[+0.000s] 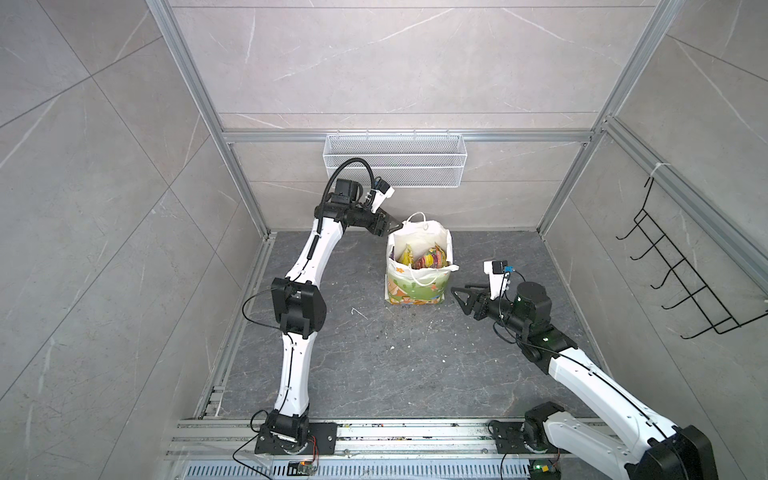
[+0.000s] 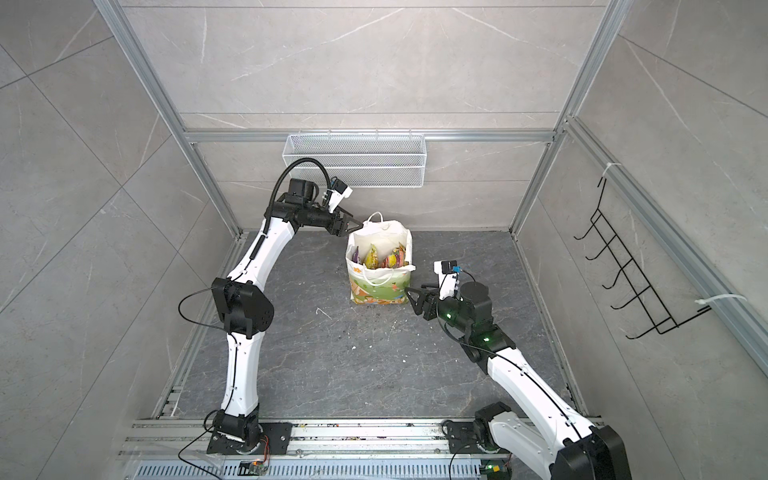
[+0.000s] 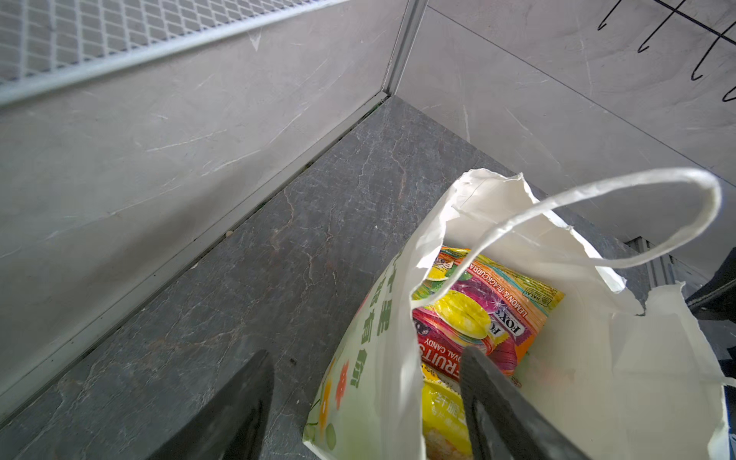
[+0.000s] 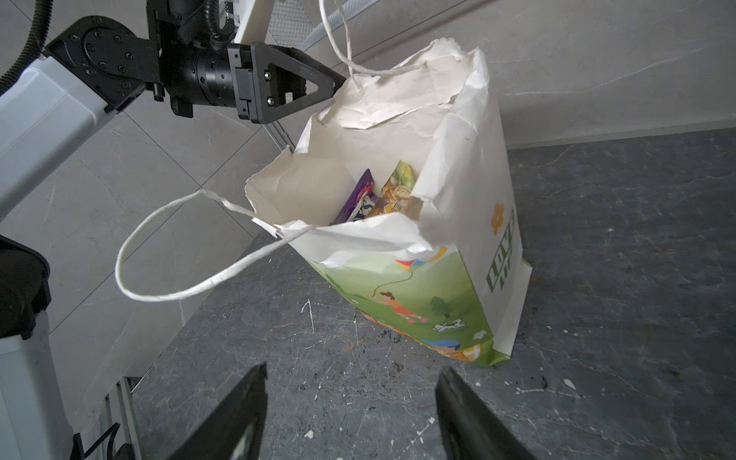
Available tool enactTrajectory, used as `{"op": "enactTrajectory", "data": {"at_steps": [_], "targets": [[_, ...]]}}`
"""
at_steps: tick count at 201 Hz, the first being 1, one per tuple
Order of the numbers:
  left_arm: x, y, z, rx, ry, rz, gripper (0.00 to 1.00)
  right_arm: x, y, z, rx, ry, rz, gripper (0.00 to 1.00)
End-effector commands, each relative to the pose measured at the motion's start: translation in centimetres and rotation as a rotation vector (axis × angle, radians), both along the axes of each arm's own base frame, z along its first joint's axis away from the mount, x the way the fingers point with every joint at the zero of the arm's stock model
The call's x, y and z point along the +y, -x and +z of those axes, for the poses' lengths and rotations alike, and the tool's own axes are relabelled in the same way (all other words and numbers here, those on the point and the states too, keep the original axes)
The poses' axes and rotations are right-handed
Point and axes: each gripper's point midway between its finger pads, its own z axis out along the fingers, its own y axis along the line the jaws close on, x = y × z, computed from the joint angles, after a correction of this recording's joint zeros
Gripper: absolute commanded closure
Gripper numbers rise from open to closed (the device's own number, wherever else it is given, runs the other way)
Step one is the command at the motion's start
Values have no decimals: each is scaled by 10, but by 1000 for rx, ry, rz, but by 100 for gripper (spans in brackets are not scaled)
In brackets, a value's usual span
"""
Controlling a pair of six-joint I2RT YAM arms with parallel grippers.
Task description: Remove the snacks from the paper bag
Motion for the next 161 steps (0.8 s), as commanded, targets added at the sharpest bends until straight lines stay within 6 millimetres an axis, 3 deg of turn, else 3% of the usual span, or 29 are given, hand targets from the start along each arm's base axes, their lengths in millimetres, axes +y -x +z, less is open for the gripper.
{"op": "enactTrajectory", "data": {"at_steps": [1,35,50,91,107,119,161], "targets": [[-18,11,6,-23,18,-66,33,7,-4,22,-55,-28,2,31],[-22,8,-1,-34,-13,-48,45,10,-1,18,-53,-17,8,31],[-20,7,-2,-35,-25,-39,57,10,0,18,-51,-20,10,31],[-21,10,-5,-37,-45,-42,74,9,4,16,-56,-15,3,30],[-21,10,-7,-44,-66,-38,75,9,5,18,-61,-20,9,30],[-22,12,-8,-52,-80,-44,89,9,6,19,-68,-18,9,30],[-26,20,-4,-54,-78,-60,95,7,9,16,-54,-22,4,29]]}}
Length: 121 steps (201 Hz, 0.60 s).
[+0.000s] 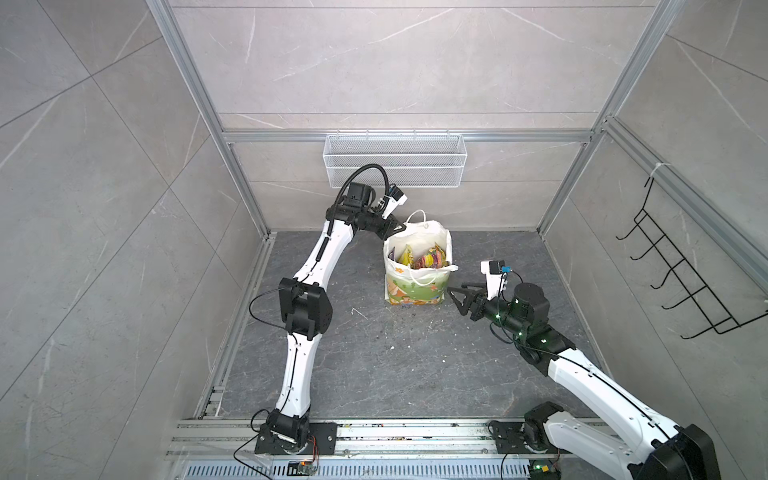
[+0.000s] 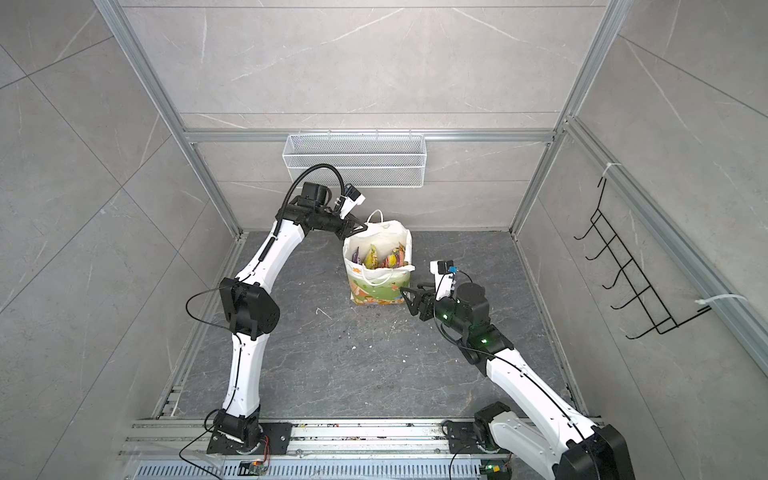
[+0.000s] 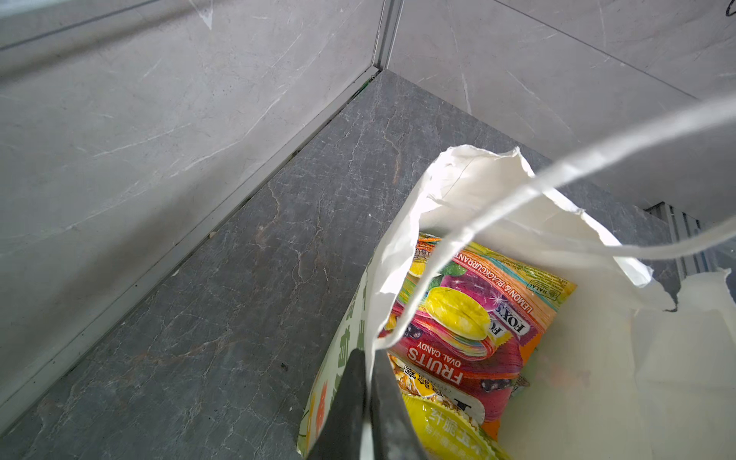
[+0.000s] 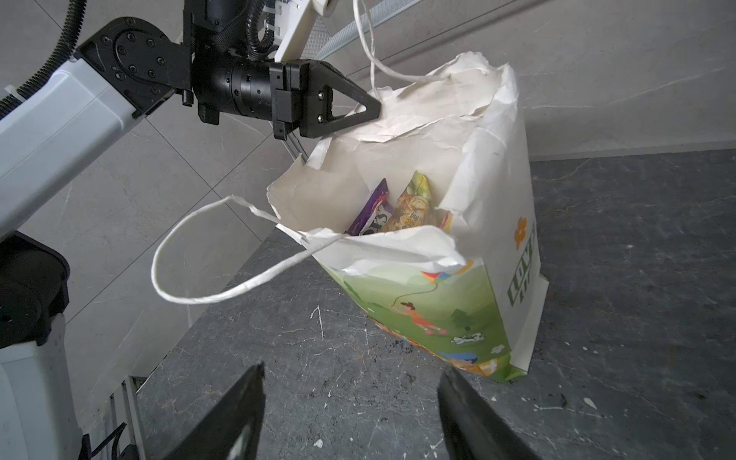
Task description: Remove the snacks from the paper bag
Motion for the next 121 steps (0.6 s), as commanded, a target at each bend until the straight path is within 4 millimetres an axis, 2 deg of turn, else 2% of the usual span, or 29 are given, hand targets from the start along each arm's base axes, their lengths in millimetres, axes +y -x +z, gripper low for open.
{"op": "enactTrajectory", "data": {"at_steps": [1,16,64,87,121], "targets": [[-4,11,12,-24,-4,-30,95,0,3,4,-15,-12,-3,29],[-6,15,16,-33,-6,-40,100,-1,2,-1,0,6,-15,30],[-13,44,44,-108,5,-101,100,-9,0,-23,79,70,-87,39],[-13,60,56,-152,19,-128,100,-9,-1,-39,120,82,-99,47],[-16,86,62,-195,4,-182,100,-11,-4,-66,189,36,-148,61]]}}
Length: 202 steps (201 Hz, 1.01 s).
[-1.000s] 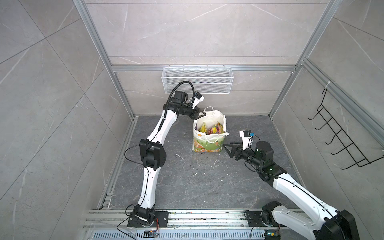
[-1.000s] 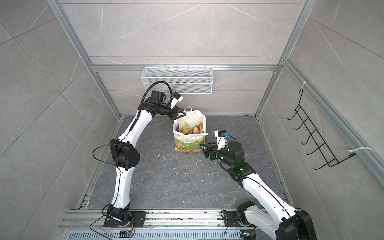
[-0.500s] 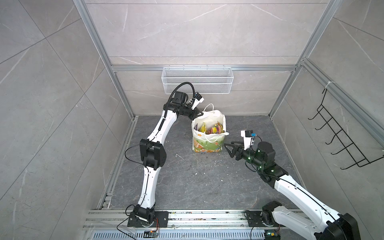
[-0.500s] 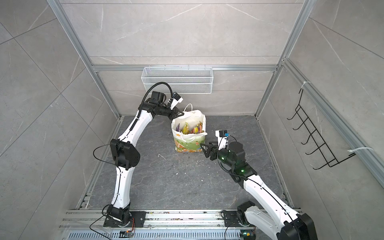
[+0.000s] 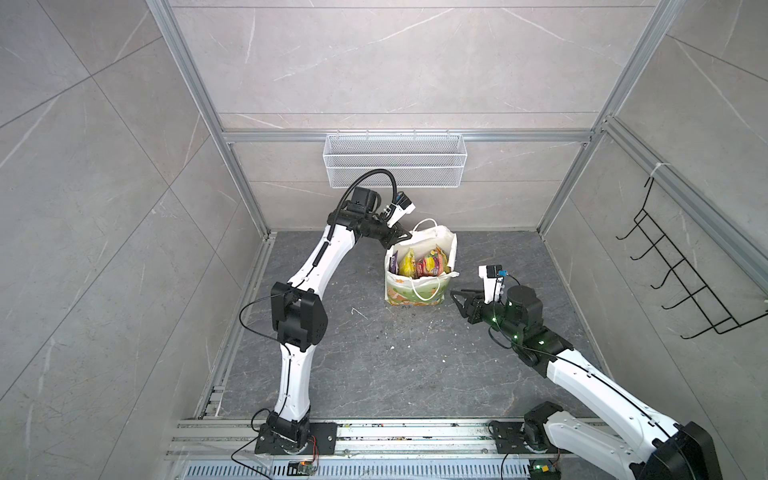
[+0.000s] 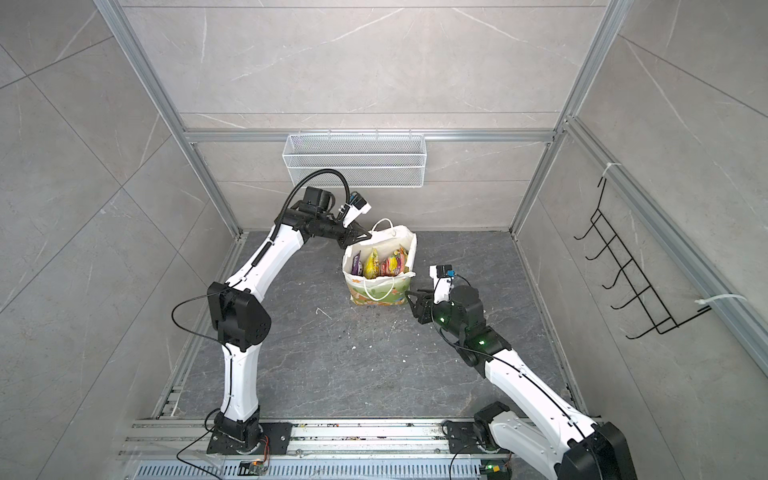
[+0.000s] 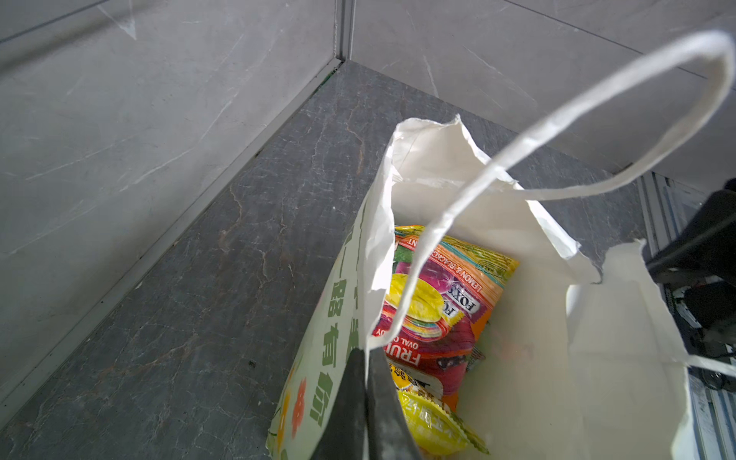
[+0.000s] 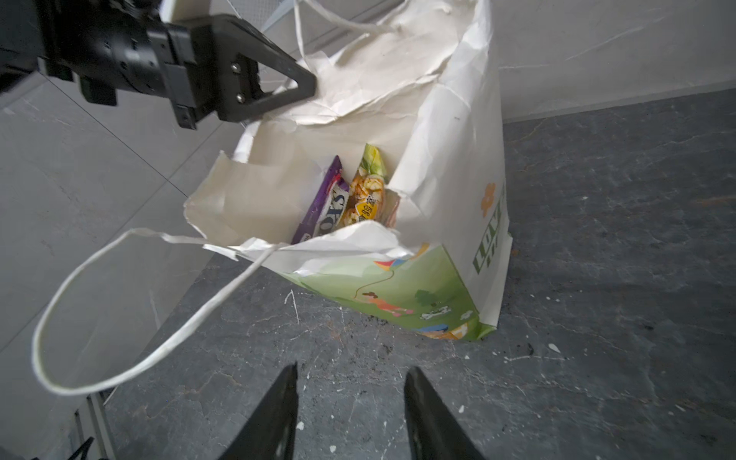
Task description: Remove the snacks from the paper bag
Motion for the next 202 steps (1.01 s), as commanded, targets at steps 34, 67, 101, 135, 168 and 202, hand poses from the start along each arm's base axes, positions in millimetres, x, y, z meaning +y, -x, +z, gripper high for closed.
{"op": "enactTrajectory", "data": {"at_steps": [34,67,101,135,168,202], "targets": [[-7,68,46,-187,29,-138,100,-17,4,-40,62,2,-110,68],[-8,97,50,-271,55,-171,100,-15,8,-58,94,56,-78,68],[-7,118,55,-309,84,-192,100,-16,7,-89,163,23,-110,70],[-11,141,42,-301,107,-226,100,-18,8,-108,182,-13,-136,71],[-17,155,33,-262,122,-235,100,-11,14,-110,176,6,-95,70],[-17,158,32,-246,141,-211,100,-37,25,-88,133,48,-187,71]]}}
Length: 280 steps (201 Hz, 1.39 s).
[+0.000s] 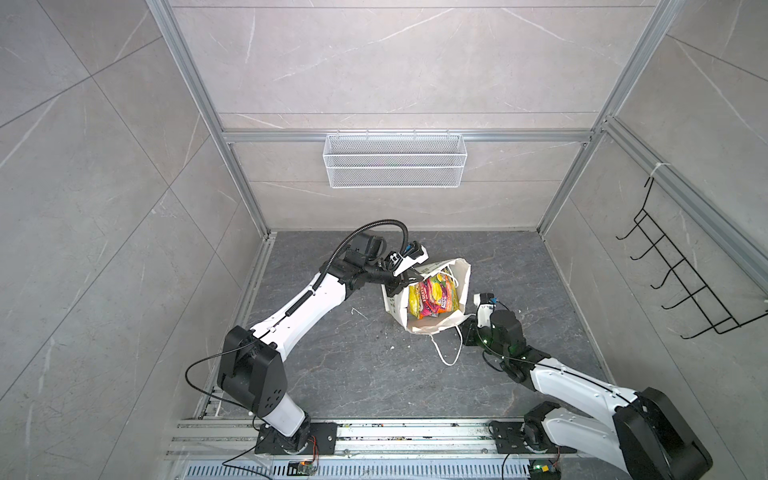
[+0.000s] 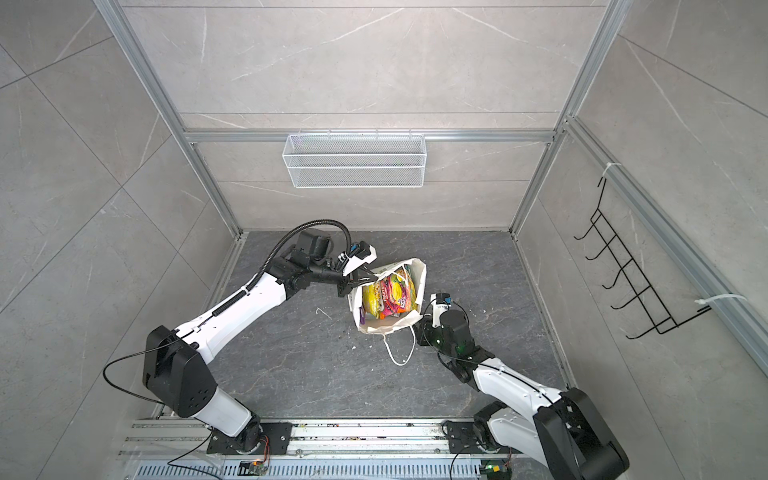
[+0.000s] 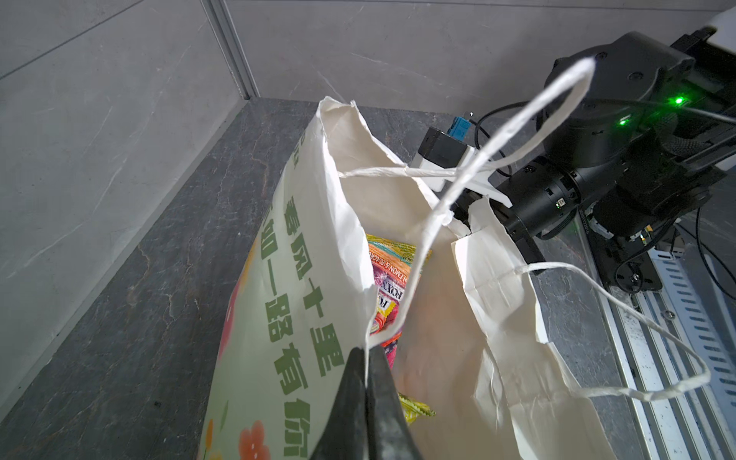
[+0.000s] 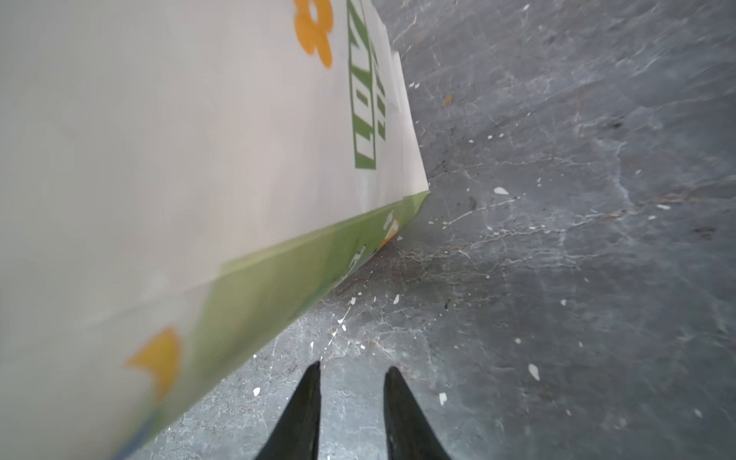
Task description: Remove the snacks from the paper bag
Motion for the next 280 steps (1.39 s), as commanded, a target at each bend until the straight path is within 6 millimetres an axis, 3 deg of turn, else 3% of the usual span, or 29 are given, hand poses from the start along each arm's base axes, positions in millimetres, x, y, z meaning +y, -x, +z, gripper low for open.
{"op": "enactTrajectory", "data": {"at_steps": [1,49,69,101,126,164,190,239,280], "targets": [[-3,10,36,-51,97,-21,100,-18,6,21,-53,31,-68,71],[0,19,40,-43,108,-14,100,-68,33,97,-214,146,-200,69],[0,22,40,-28,114,-18,100,-54,42,134,-277,142,-85,67],[-3,15,42,-17,127,10,100,-7,38,157,-169,104,141,73],[-6,14,40,1,130,7,100,34,29,152,-85,60,249,81],[-6,13,37,13,132,29,100,62,9,139,1,118,216,80],[-4,16,37,-4,145,29,100,86,0,128,-3,57,231,77],[-3,19,37,-7,147,21,100,101,-16,113,-69,-30,164,72],[-2,21,39,-11,156,19,100,94,-13,113,-105,-9,140,68]]}}
